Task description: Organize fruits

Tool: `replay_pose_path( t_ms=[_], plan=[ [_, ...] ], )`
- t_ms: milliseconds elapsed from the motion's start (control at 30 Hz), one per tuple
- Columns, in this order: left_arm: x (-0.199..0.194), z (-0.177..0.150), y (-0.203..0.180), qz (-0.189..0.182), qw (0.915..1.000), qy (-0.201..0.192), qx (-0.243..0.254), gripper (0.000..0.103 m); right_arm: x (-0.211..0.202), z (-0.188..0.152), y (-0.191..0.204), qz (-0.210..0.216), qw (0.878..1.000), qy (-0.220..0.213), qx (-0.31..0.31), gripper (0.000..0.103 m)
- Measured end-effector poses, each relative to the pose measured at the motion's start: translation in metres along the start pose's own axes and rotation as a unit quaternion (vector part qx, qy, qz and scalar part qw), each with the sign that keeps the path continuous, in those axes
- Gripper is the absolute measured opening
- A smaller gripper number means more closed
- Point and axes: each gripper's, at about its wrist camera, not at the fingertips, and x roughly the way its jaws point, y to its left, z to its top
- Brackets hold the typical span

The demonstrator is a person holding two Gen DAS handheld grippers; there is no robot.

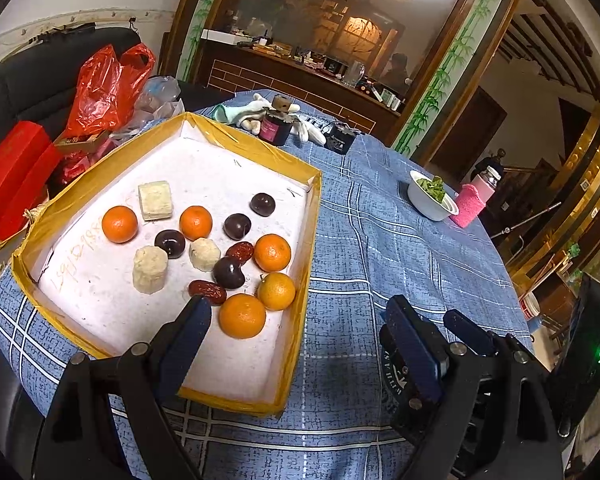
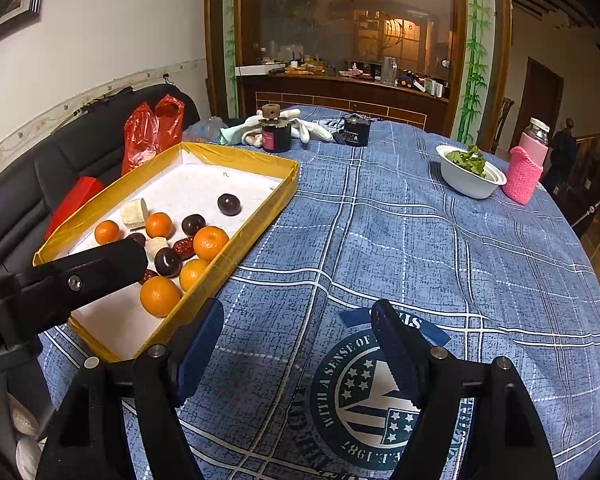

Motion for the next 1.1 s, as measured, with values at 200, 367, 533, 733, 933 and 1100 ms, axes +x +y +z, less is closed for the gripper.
replay_pose_path(
  t_ms=[200,367,533,733,933,1100],
  plan=[
    [0.002,-0.001,0.001,0.001,1.0000,0.001,-0.002,0.089,0.002,0.000,0.001,-0.003,1.000,0.002,-0.001,0.082],
    [0.002,-0.002,0.003,0.007,1.0000,0.000,-0.004,0.089,0.004,-0.001,0.003,-0.004,1.000,0.006,-0.003,0.082],
    [0.000,-0.002,0.002,0.015,0.9999,-0.006,-0.001,0.089,0.004,-0.002,0.005,-0.004,1.000,0.006,-0.006,0.083],
    [-0.014,-0.002,-0.004,0.066,0.9963,-0.051,0.018,0.089,0.005,-0.002,0.005,-0.004,1.000,0.006,-0.007,0.084],
    [-0.065,-0.003,-0.016,0.152,0.9700,-0.186,0.039,0.103,0.002,-0.004,0.006,-0.001,1.000,0.001,-0.005,0.084],
    [-0.092,-0.005,-0.010,0.162,0.9584,-0.234,0.025,0.103,-0.004,-0.006,0.010,0.005,1.000,-0.008,-0.007,0.084]
  ],
)
